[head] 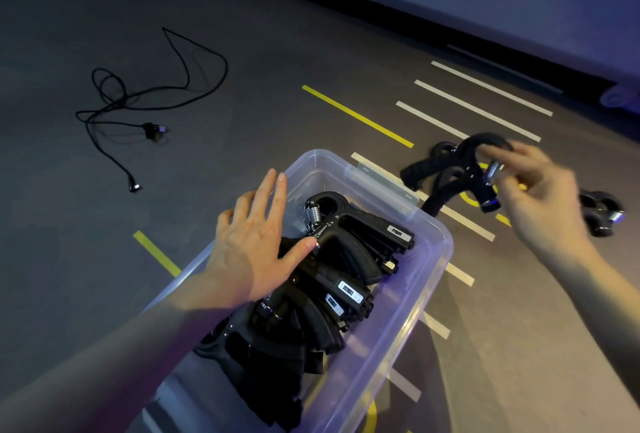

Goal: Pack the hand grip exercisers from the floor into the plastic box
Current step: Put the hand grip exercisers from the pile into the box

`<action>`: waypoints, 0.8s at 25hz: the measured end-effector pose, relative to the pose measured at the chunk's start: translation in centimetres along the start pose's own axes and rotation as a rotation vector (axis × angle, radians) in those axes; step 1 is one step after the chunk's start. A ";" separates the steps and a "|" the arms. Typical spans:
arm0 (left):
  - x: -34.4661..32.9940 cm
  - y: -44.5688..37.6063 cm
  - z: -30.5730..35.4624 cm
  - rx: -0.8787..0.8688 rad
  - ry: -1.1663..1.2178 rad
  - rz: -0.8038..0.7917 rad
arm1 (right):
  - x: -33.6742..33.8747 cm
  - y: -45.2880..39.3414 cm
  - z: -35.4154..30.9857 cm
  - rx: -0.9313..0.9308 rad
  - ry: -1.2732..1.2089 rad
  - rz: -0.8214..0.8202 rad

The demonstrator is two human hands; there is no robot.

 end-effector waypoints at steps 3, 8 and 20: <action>0.6 1.1 0.2 0.020 0.093 -0.051 | 2.9 0.9 -5.2 0.200 -0.145 0.136; 1.9 5.2 -0.6 0.003 0.229 -0.042 | 1.4 5.0 -12.6 0.296 -0.346 -0.066; 0.7 12.6 -7.2 0.023 0.177 -0.205 | -14.2 12.5 -16.6 0.347 0.079 -1.001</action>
Point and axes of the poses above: each hand's wrist, its own y-axis away from the middle knuckle, its own x-axis out of the back of the hand, z = x × y, the point moved 1 cm from there along -y, towards the middle knuckle, and after that the axes turned 2 degrees about -y, right-handed, at the moved point
